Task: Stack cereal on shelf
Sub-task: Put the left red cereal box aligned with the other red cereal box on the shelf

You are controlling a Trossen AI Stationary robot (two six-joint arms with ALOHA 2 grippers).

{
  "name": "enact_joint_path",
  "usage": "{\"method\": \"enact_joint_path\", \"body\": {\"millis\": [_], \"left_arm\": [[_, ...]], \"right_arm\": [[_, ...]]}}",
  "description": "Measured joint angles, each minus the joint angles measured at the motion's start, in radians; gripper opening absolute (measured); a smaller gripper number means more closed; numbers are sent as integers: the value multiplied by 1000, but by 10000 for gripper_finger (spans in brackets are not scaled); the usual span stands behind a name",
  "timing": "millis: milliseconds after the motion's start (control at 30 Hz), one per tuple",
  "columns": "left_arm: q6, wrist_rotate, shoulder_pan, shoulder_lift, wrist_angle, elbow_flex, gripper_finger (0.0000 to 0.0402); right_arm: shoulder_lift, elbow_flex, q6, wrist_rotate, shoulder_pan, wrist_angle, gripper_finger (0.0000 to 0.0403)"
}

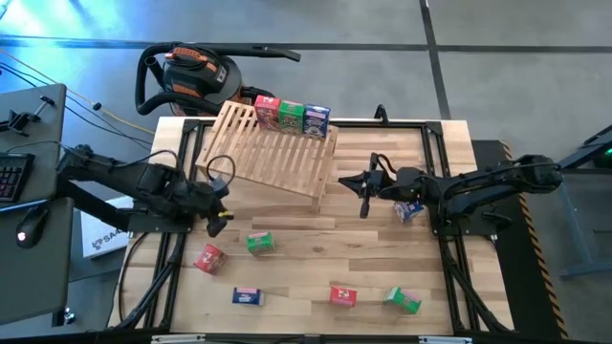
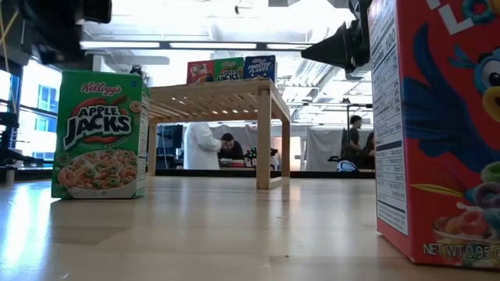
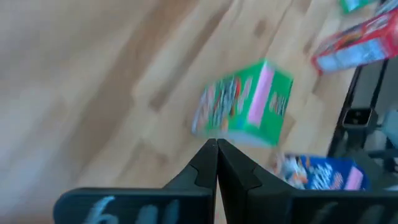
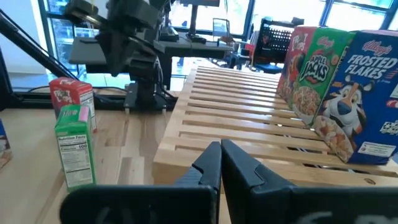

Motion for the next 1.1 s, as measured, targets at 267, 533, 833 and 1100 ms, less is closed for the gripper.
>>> {"method": "enact_joint_path", "body": {"millis": [267,533,833,1100], "left_arm": [[-240,78,-113,141,-229,139,20],[-347,230,-175,271,-304,253,108],[-581,301,-343,328,-306,268,194],[-778,249,-462,329,-306,267,244]], "right_arm": [[0,0,-14,-1,-3,-13,0],[0,0,-18,-22,-3,-12,0],[0,0,-18,-60,-3,-15,0],[0,0,-19,-60,-3,-19,0]]}}
